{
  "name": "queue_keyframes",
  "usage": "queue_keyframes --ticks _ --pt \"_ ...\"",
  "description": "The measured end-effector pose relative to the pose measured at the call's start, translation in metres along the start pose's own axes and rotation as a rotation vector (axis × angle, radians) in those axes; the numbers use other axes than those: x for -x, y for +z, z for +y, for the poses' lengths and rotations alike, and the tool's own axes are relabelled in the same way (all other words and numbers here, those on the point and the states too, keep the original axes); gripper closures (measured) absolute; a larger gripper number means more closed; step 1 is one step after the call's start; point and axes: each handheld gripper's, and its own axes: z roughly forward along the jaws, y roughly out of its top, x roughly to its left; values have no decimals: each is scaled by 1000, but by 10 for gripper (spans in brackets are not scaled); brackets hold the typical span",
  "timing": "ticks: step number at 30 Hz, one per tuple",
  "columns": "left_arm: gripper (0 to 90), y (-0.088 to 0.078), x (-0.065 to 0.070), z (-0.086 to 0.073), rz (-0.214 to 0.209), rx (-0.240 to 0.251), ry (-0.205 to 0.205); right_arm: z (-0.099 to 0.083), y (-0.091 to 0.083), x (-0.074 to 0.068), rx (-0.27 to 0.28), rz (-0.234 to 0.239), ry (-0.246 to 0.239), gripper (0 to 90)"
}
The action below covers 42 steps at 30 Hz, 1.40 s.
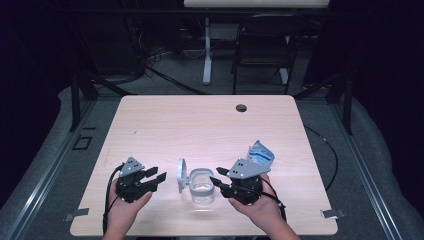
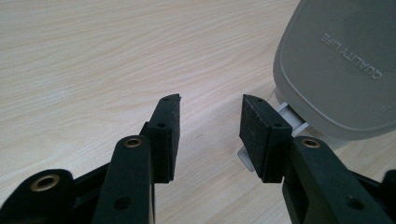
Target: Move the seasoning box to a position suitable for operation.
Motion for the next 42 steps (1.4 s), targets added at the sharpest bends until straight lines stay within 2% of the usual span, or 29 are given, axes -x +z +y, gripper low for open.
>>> queue_keyframes --ticks 5,8,13,19,23,34,42 --pt "584 0 -2 1 1 -4 1 -1 -7 4 9 -2 -7 588" --pt "582 0 -2 0 4 3 -5 -2 -10 8 10 -10 -31 556" --pt "577 -2 -3 1 5 8 -16 -8 -16 12 24 -37 -49 536" --pt "572 0 -7 -2 -6 7 -38 -14 -24 19 27 -67 -33 529" --pt "566 1 -8 -3 -10 2 -35 -19 -31 24 22 -72 -7 521" --pt "553 3 -10 -5 -11 7 -49 -39 -52 41 22 -136 32 496" --pt "552 3 -13 -6 -11 0 -54 -56 -63 50 -3 -170 57 496"
